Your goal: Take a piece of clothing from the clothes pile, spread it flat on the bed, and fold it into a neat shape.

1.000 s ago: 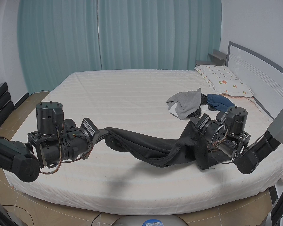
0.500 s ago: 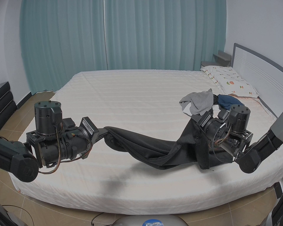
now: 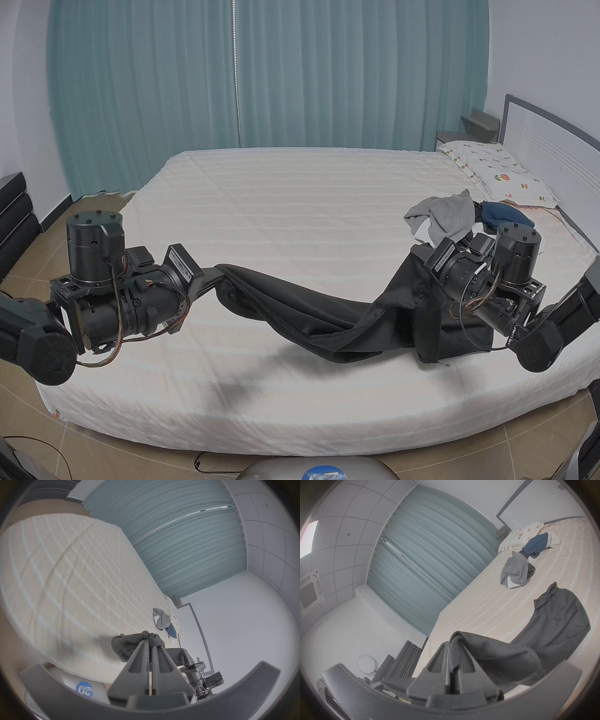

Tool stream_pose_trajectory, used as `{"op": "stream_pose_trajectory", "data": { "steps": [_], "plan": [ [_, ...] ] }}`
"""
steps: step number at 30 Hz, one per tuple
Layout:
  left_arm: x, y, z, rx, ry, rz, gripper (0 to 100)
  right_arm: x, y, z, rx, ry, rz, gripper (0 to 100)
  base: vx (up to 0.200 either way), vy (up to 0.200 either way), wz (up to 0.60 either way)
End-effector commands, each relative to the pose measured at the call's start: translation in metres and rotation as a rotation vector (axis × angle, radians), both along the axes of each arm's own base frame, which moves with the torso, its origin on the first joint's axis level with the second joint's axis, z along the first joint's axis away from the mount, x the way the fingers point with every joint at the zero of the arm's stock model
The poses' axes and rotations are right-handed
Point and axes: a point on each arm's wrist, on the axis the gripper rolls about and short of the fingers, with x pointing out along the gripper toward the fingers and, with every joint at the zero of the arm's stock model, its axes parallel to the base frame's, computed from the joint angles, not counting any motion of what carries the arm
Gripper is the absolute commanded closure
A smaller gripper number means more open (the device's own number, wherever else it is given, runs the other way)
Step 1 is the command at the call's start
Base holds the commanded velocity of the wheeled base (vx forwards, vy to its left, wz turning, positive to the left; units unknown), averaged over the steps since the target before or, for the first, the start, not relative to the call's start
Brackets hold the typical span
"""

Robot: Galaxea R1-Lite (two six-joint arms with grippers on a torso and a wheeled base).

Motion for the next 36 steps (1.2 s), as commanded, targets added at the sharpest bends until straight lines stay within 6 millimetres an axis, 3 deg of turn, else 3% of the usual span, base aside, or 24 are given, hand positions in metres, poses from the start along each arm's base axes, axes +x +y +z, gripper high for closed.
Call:
{"op": "stream_pose_trajectory", "data": {
  "steps": [1,5,10,22,29,33,36],
  "plan": [
    [-0.004,0.005,0.005,-0.006,-0.016,0.009,100,-0.012,-0.006,0.002,-0.009,0.006,-0.003,100,0.000,0.000,0.00],
    [-0.007,0.006,0.006,0.004,-0.010,0.007,100,-0.022,-0.011,0.003,-0.036,0.002,-0.005,100,0.000,0.000,0.00],
    [-0.012,0.005,-0.002,0.073,0.059,-0.013,100,-0.037,-0.020,0.001,-0.067,0.015,-0.008,100,-0.200,0.000,0.00],
    [-0.061,0.024,0.035,0.107,0.009,-0.040,100,-0.098,-0.041,0.036,-0.082,-0.060,0.007,100,-0.200,0.000,0.00],
    [-0.085,0.035,0.064,0.170,-0.153,-0.035,100,-0.141,-0.062,0.094,-0.047,-0.179,0.001,100,-0.029,0.000,0.00],
    [-0.080,0.036,0.089,0.192,-0.225,0.019,100,-0.159,-0.072,0.145,-0.005,-0.282,-0.021,100,0.000,0.000,0.00],
    [-0.079,0.038,0.118,0.203,-0.299,0.040,100,-0.160,-0.080,0.188,-0.008,-0.347,-0.072,100,0.000,0.000,0.00]
  ]
}}
